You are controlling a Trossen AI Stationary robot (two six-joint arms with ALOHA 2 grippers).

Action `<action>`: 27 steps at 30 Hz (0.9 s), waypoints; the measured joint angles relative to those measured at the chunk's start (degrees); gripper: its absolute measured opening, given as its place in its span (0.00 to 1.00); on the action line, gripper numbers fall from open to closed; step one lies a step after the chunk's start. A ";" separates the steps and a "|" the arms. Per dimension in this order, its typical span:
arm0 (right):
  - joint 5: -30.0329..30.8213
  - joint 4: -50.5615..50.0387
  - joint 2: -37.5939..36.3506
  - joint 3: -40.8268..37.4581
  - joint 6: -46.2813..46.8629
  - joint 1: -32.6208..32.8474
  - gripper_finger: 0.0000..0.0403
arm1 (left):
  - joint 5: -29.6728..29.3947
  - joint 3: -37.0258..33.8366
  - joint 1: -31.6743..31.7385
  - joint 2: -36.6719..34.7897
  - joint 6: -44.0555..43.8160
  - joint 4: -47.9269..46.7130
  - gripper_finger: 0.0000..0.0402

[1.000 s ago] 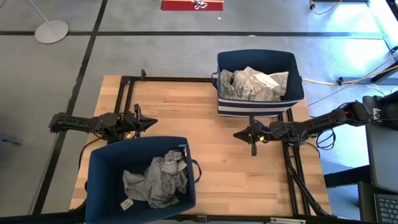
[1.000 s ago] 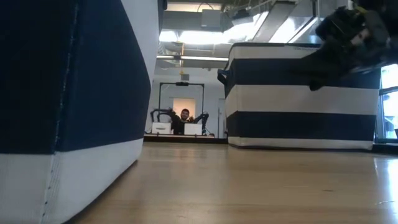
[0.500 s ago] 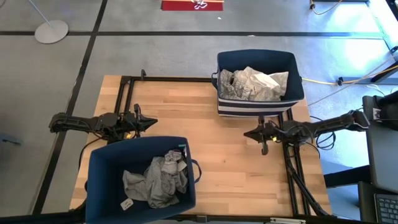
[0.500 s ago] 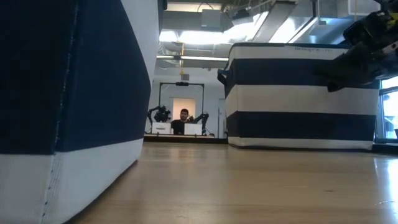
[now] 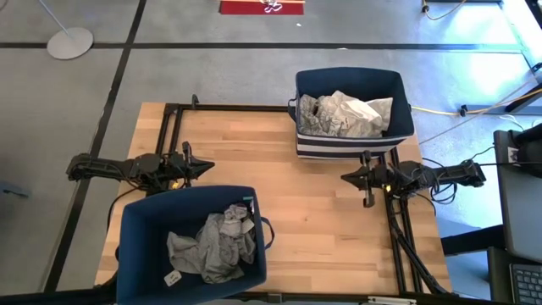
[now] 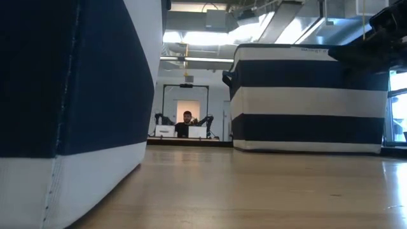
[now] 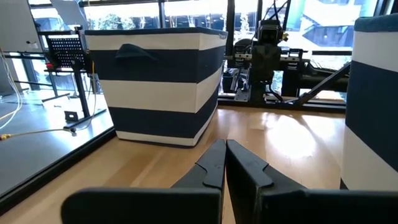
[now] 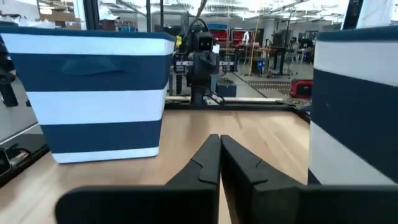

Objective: Sort clothes
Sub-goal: Return to Home Position

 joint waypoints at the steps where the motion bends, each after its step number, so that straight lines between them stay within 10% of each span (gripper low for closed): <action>1: 0.03 -0.01 0.77 0.00 0.68 0.00 0.04 | 0.03 0.00 0.00 0.02 0.00 0.00 0.01; 27: 0.03 0.63 2.49 -0.02 1.40 0.02 0.04 | 0.00 0.00 0.00 0.04 -0.02 0.00 0.01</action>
